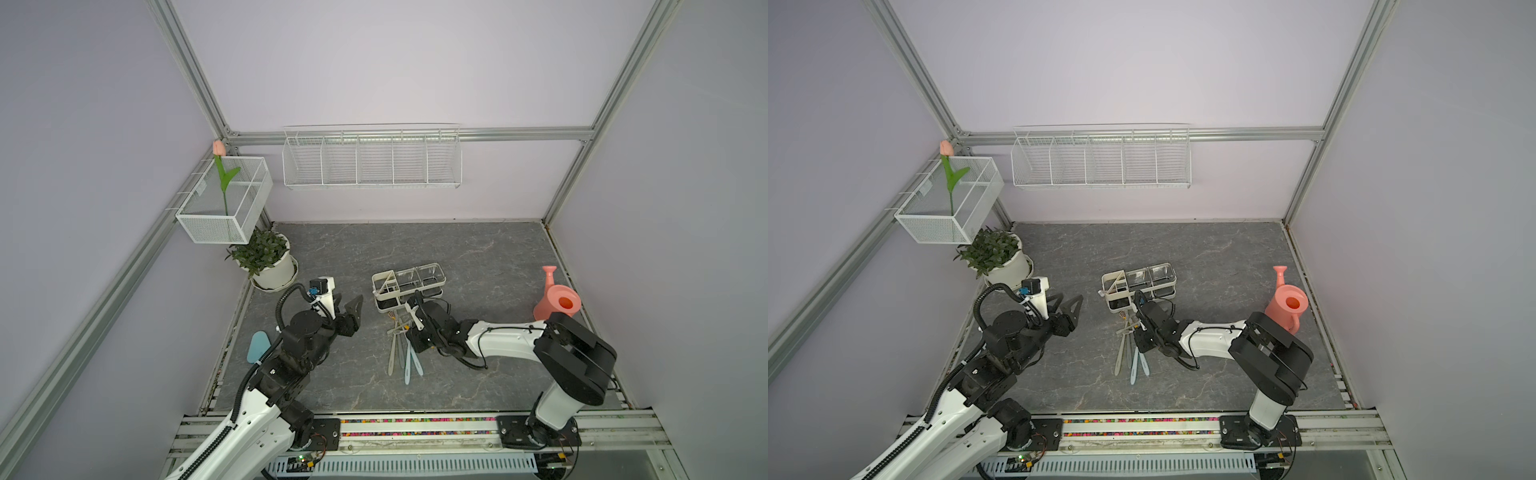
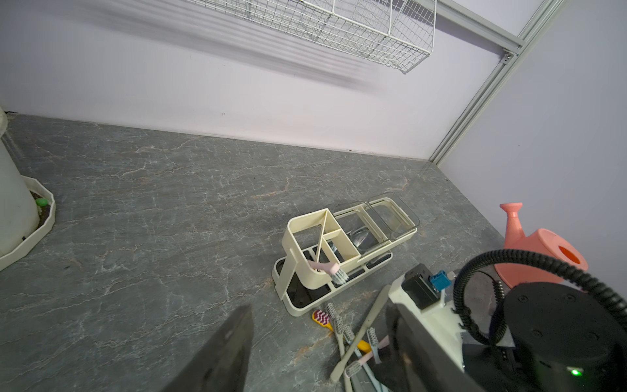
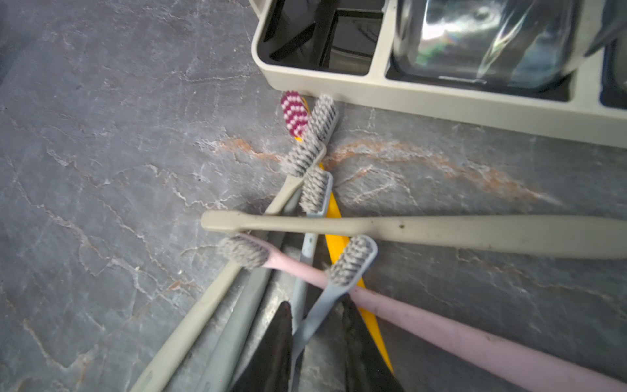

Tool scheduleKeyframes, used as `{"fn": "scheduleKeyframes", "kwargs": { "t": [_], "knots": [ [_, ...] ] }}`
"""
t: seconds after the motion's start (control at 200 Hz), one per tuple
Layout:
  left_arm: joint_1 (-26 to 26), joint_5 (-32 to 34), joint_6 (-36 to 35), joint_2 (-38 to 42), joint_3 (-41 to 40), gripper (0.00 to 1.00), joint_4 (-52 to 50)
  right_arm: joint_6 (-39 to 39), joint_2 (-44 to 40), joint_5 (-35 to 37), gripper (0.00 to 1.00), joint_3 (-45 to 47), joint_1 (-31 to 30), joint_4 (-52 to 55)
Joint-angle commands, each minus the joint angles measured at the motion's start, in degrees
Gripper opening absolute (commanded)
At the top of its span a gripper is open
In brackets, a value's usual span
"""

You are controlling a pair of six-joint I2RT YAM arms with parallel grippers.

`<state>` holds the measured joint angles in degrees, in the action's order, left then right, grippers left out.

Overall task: Place the toothbrush into the toothbrush holder
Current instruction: Pick up the toothbrush from the center of the board.

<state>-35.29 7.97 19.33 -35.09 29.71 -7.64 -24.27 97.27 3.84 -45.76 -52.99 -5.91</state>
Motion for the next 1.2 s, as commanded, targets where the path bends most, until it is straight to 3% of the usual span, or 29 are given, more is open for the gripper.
{"fn": "scheduleKeyframes", "kwargs": {
  "t": [0.0,0.28,1.195],
  "knots": [
    [-0.15,-0.45,0.97,0.77,1.49,0.66,-0.53,-0.52,0.81,1.25,0.20,-0.47,-0.36,1.47],
    [-0.14,-0.91,1.48,0.90,1.31,0.66,-0.88,-0.69,-1.17,0.78,0.08,1.23,-0.46,0.03],
    [-0.20,-2.56,3.16,3.10,-0.09,0.66,-1.60,-0.21,-10.61,3.10,0.07,3.34,-0.58,2.45]
  ]
}}
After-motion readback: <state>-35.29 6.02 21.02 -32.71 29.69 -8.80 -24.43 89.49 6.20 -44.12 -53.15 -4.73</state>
